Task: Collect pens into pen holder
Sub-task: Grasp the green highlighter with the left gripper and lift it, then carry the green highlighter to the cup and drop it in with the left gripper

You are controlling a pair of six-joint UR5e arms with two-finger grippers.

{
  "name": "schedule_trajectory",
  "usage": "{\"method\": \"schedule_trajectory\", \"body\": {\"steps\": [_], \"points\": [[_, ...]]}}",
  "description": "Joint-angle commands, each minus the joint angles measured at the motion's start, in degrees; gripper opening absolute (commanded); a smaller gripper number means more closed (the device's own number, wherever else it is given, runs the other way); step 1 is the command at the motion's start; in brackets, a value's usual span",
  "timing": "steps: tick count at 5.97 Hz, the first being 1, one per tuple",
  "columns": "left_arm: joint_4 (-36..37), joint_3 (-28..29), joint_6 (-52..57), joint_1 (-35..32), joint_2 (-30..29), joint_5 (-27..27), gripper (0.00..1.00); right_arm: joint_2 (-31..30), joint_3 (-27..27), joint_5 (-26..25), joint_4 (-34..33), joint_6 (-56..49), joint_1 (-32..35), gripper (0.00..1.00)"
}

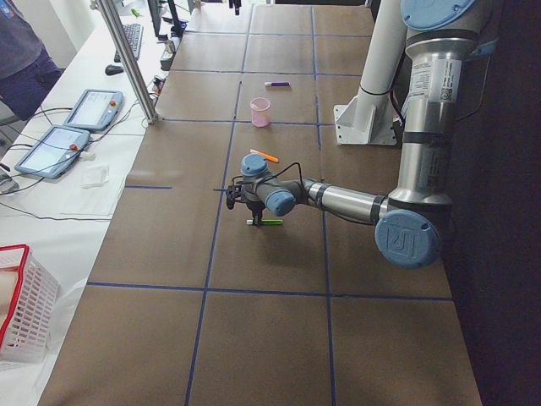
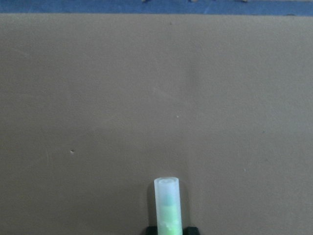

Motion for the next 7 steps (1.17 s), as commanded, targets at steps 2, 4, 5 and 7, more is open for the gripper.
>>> {"method": "schedule_trajectory", "body": {"steps": [2, 4, 5, 7], "points": [[0.1, -8.5, 0.9, 0.0, -1.9, 3.3, 0.0, -0.6, 0.2, 0.1, 0.0, -0.6, 0.0, 0.99], [-0.7, -12.3, 1.0, 0.5, -11.9, 9.9, 0.02, -1.3, 0.2, 0.1, 0.0, -2.0, 0.4, 1.0], [-1.2, -12.1, 0.0, 4.8, -17.3, 10.2, 0.01, -1.6, 0.2, -0.2, 0.0, -1.7, 0.4, 1.0], [-1.1, -11.0, -7.2, 14.2, -27.9, 21.9, 0.02, -1.9, -0.1, -0.4, 0.0, -1.1, 0.4, 1.0]]}}
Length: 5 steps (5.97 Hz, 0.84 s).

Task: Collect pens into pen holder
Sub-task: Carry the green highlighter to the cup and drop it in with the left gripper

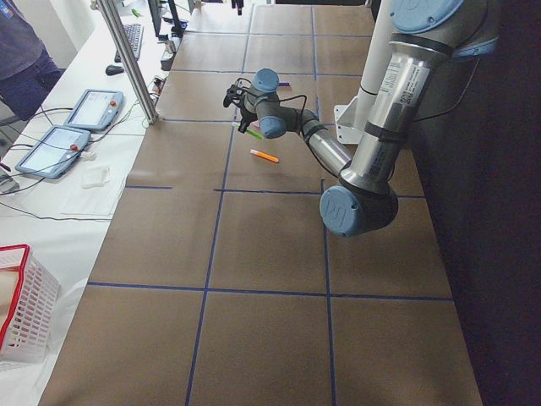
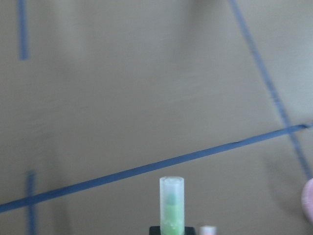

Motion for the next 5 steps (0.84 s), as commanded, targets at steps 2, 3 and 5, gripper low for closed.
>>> {"method": "schedule_trajectory", "body": {"steps": [2, 3, 5], "points": [[0.4, 0.5, -17.7, 9.9, -9.3, 19.9, 0.02, -0.1, -0.3, -0.1, 0.0, 0.2, 0.0, 1.0], [0.2, 2.2, -17.3, 10.5, -12.2, 24.2, 0.02, -0.1, -0.3, 0.0, 0.0, 0.3, 0.0, 1.0], [0.0, 9.8, -15.6, 13.8, -17.7, 31.6, 0.02, -0.1, -0.3, 0.0, 0.0, 0.2, 0.0, 1.0]]}}
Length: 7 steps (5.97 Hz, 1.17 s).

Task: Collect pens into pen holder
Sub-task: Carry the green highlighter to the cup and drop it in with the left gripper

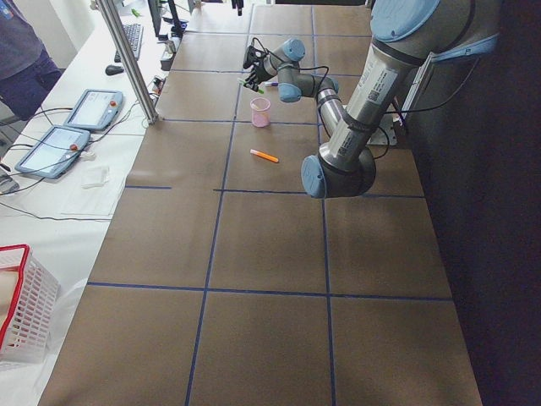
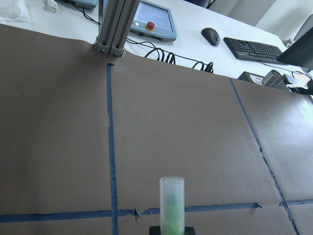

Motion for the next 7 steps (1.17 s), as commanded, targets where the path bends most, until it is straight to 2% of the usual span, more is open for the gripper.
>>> {"method": "schedule_trajectory", "body": {"steps": [1, 3, 4, 5, 6, 7], "points": [[-0.2, 4.4, 2.1, 2.0, -1.7, 4.0, 0.03, 0.0, 0.1, 0.0, 0.0, 0.0, 0.0, 1.0], [-0.2, 6.4, 2.2, 2.4, -1.4, 4.2, 0.06, -0.1, 0.2, 0.0, 0.0, 0.0, 0.0, 1.0], [-0.3, 6.4, 2.1, 3.5, -1.6, 4.2, 0.29, -0.1, 0.3, 0.0, 0.0, 0.0, 0.0, 1.0], [-0.2, 6.4, 2.1, 4.1, -1.5, 3.9, 0.78, -0.3, 0.3, 0.0, 0.0, 0.2, -0.1, 1.0], [-0.3, 5.1, 2.1, 4.1, -1.5, 3.3, 1.0, -0.4, 0.9, 0.0, 0.0, 2.6, -0.1, 0.99], [0.6, 1.3, 2.2, 3.7, -1.1, -0.4, 1.0, -0.3, 2.7, 0.1, 0.1, 8.3, -0.8, 1.0]]}}
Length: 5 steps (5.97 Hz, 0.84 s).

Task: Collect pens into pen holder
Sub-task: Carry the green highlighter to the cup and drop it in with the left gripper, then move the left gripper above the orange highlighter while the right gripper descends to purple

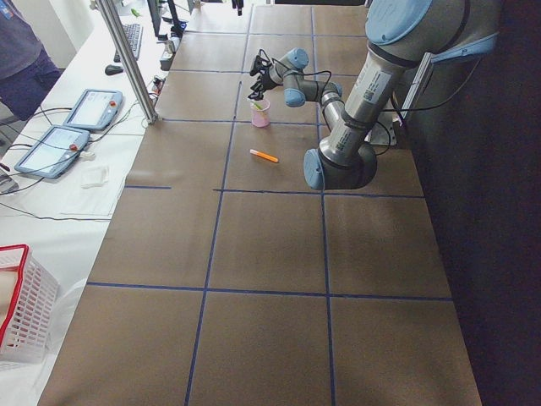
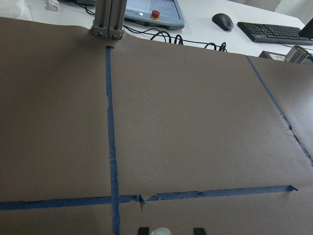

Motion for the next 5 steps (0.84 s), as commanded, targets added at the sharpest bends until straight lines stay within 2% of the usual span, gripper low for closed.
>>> {"method": "schedule_trajectory", "body": {"steps": [1, 3, 4, 5], "points": [[1.1, -4.1, 0.1, -3.0, 1.8, -10.1, 1.0, 0.0, 3.7, -0.2, 0.1, 10.0, -3.2, 1.0], [6.8, -4.9, 0.0, -7.1, 4.0, -22.5, 1.0, 0.0, 8.2, -1.2, 0.1, 22.6, -9.4, 0.99], [13.6, -6.6, 0.0, -8.7, 5.8, -27.6, 1.0, 0.0, 11.5, -5.0, 0.1, 29.9, -14.2, 0.99], [16.2, -7.8, 0.1, -10.6, 8.4, -32.5, 1.0, 0.0, 14.2, -9.6, 0.1, 37.6, -19.9, 0.99]]}}
